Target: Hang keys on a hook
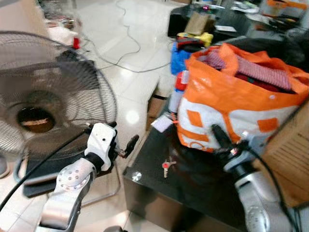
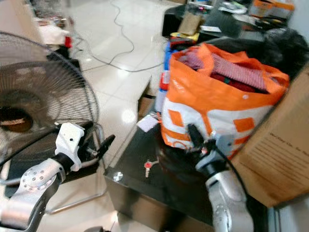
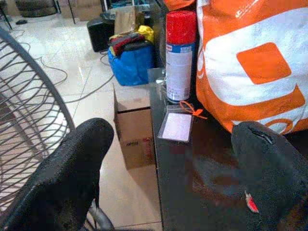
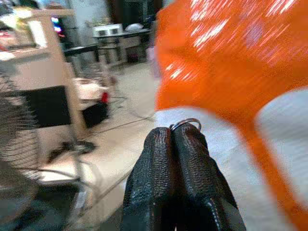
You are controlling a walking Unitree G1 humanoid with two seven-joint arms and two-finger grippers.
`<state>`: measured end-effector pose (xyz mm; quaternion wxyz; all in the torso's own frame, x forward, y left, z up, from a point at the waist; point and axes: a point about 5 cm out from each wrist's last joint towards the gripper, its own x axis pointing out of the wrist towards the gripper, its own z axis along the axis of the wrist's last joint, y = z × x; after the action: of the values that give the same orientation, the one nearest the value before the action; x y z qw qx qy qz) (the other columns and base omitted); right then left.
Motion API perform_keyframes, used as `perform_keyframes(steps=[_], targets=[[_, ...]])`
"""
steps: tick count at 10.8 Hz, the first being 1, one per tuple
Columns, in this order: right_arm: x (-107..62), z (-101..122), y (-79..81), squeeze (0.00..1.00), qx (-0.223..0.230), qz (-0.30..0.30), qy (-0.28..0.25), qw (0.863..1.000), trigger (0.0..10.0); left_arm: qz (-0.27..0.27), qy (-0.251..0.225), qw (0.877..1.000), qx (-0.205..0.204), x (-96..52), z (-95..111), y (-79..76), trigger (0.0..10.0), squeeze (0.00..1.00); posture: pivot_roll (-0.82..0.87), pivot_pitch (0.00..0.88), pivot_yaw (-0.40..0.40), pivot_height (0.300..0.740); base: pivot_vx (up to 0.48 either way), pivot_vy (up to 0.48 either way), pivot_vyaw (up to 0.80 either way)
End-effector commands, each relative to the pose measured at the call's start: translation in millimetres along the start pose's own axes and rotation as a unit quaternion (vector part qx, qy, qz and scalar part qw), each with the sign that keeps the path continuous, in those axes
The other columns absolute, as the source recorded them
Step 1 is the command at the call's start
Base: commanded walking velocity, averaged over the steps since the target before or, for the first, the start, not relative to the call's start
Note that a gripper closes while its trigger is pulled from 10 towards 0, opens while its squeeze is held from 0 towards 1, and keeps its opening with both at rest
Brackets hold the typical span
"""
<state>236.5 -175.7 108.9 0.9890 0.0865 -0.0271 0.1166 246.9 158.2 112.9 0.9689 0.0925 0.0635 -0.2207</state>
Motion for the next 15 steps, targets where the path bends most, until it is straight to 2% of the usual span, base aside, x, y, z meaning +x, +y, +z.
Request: perform_keyframes(steps=[1,2,6,7,10,15], targets=[[2.7,8.3,-0.4,0.0,-0.013,-0.021,-0.007,1.0,10.0,0.01,0.002,1.0,0.002,2.2,-1.3,1.4,10.0,0.11,0.04,0.0,-0.049,0.74,0.0,0.0,0.0],[5.0,10.1,0.7,0.0,-0.005,-0.034,0.0,0.999,10.0,0.015,0.001,1.0,0.002,4.0,-1.4,1.8,10.0,0.11,0.05,0.0,-0.051,0.74,0.0,0.0,0.0],[6.5,9.1,0.5,0.0,-0.034,-0.062,0.042,0.997,10.0,0.025,-0.003,1.0,0.002,7.9,-1.4,-0.2,10.0,0.1,0.06,0.0,-0.066,0.74,0.0,0.0,0.0],[11.5,9.3,-1.1,0.0,-0.05,-0.069,0.054,0.995,10.0,0.029,-0.003,1.0,0.0,5.6,-2.9,-1.2,10.0,0.1,0.07,0.0,-0.077,0.74,-0.247,0.0,0.0],[15.2,8.7,0.1,0.0,-0.056,-0.063,0.059,0.995,10.0,0.036,-0.001,0.999,-0.002,3.0,-4.8,-1.4,10.0,0.1,0.08,0.0,-0.092,0.74,-0.259,0.0,0.0],[18.0,11.4,-2.3,0.0,-0.07,-0.07,0.067,0.993,10.0,0.035,-0.003,0.999,-0.004,8.3,-3.8,-3.4,10.0,0.1,0.05,0.0,-0.081,0.74,-0.276,0.0,0.0]])
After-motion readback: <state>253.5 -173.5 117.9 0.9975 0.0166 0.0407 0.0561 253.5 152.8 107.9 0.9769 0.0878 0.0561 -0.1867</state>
